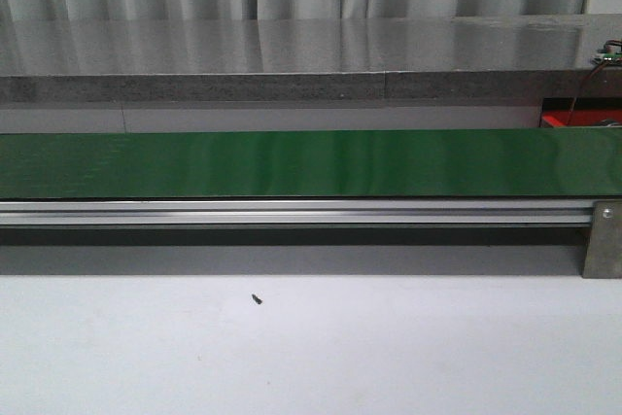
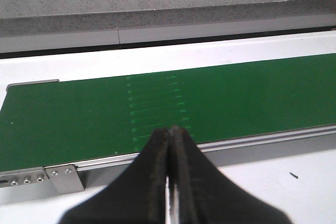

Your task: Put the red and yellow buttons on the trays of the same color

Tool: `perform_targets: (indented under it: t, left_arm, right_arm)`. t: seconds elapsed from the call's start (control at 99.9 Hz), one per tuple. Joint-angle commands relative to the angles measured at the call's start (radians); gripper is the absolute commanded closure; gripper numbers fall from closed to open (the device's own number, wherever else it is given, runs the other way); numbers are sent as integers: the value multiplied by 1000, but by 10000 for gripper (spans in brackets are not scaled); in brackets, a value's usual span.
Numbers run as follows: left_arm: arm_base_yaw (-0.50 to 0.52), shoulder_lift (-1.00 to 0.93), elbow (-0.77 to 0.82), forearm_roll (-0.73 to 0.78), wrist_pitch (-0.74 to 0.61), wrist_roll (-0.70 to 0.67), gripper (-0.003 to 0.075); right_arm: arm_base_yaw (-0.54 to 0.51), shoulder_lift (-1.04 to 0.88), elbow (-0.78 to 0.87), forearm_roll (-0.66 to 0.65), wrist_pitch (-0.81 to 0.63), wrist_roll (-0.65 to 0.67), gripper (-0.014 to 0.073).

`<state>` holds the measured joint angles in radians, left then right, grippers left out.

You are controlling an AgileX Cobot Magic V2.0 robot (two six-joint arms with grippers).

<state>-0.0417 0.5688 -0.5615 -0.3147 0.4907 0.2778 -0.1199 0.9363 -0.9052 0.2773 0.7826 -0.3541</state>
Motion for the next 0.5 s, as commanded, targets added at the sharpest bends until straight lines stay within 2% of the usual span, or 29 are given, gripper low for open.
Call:
perform_targets:
  t: [0.0, 0.18, 0.29, 0.38, 0.491]
  left_arm:
    - [-8, 1, -28, -13, -63, 2, 740]
    - [-8, 1, -28, -13, -63, 2, 738]
    - [-8, 1, -28, -13, -63, 2, 713]
    - [-8, 1, -28, -13, -63, 2, 598]
    - [-8, 1, -28, -13, -63, 2, 357]
  right_arm:
    - [4, -41, -13, 10, -31, -15, 257]
    - [4, -75, 9, 8, -32, -15, 534]
    - [4, -75, 9, 8, -23, -15, 645]
    - [4, -75, 9, 8, -9, -15, 659]
    - [4, -75, 9, 8, 6, -15, 662]
